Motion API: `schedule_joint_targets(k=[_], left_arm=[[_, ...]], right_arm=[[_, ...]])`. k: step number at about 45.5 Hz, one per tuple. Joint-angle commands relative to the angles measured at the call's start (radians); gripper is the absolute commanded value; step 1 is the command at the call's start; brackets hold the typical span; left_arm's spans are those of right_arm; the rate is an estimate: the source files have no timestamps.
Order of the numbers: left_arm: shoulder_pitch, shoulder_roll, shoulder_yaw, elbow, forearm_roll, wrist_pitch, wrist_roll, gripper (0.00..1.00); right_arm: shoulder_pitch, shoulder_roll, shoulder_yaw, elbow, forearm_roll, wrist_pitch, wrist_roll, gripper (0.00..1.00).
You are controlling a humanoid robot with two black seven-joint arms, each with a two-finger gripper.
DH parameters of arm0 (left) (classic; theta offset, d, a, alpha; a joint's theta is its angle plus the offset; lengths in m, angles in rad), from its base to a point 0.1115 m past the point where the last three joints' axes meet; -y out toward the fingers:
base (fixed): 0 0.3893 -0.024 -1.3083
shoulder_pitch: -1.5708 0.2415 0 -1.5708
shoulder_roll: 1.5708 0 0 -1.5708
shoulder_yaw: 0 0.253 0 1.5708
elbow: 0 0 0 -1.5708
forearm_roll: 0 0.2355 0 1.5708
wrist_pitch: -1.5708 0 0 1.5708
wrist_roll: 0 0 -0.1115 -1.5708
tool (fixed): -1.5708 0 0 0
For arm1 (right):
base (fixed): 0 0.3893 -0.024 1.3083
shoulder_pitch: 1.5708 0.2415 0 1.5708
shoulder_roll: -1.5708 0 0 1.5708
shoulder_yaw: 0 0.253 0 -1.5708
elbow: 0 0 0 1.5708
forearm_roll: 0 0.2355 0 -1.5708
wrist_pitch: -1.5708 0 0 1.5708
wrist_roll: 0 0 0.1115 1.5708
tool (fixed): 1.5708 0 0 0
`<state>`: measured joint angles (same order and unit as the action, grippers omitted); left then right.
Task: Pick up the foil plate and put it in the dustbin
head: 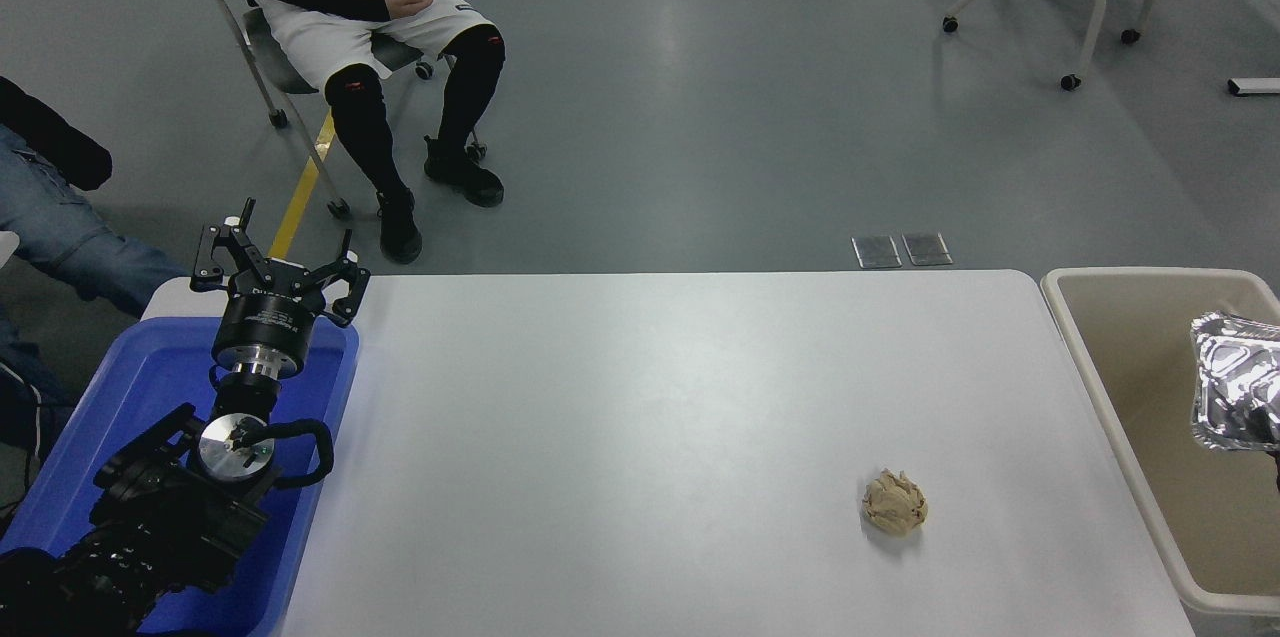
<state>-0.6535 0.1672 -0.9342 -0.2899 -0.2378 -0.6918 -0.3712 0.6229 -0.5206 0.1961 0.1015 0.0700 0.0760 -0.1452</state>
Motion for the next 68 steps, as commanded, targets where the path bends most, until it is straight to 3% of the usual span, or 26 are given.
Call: schedule_joint_targets(k=[1, 4, 8, 11, 15, 18, 25, 28, 45, 56, 68], left_arm=[[0.000, 0.000, 0.000, 0.000, 0.000, 0.000, 0.000, 0.99], [0.000, 0.000, 0.000, 0.000, 0.000, 0.000, 0.000, 0.99], [0.000, 0.000, 0.000, 0.000, 0.000, 0.000, 0.000, 0.99], [0.000, 0.000, 0.000, 0.000, 0.000, 0.000, 0.000, 0.99], [0.000, 0.000, 0.000, 0.000, 0.000, 0.000, 0.000, 0.99], [0.000, 0.000, 0.000, 0.000, 0.000, 0.000, 0.000, 0.99], [0.000, 0.000, 0.000, 0.000, 0.000, 0.000, 0.000, 0.99], [0.000, 0.000, 0.000, 0.000, 0.000, 0.000, 0.000, 0.99], [0.000, 0.000, 0.000, 0.000, 0.000, 0.000, 0.000, 0.99], [0.000, 0.000, 0.000, 0.000, 0.000, 0.000, 0.000, 0.99], [0.000, 0.000, 0.000, 0.000, 0.000, 0.000, 0.000, 0.99]], right_arm=[[0.000, 0.002, 0.000, -0.005, -0.001, -0.018, 0.003, 0.00], [0.001, -0.006, 0.000, -0.005, -0.001, -0.019, 0.001, 0.01], [0.009, -0.021, 0.006, 0.004, -0.001, -0.024, 0.001, 0.33], [0.015, -0.036, 0.006, 0.004, -0.007, -0.025, 0.001, 0.47], [0.017, -0.052, 0.005, 0.004, -0.015, -0.025, 0.001, 0.74], [0.017, -0.055, 0.006, 0.004, -0.015, -0.025, 0.001, 0.84], [0.020, -0.055, 0.006, 0.006, -0.015, -0.024, -0.001, 0.90], [0.021, -0.055, 0.006, 0.006, -0.015, -0.025, -0.001, 0.97], [0.067, -0.058, -0.018, 0.012, -0.025, -0.019, -0.001, 1.00], [0.175, -0.102, -0.394, 0.052, -0.045, -0.005, -0.004, 1.00], [0.411, -0.268, -0.756, 0.351, -0.168, -0.004, -0.008, 1.00]])
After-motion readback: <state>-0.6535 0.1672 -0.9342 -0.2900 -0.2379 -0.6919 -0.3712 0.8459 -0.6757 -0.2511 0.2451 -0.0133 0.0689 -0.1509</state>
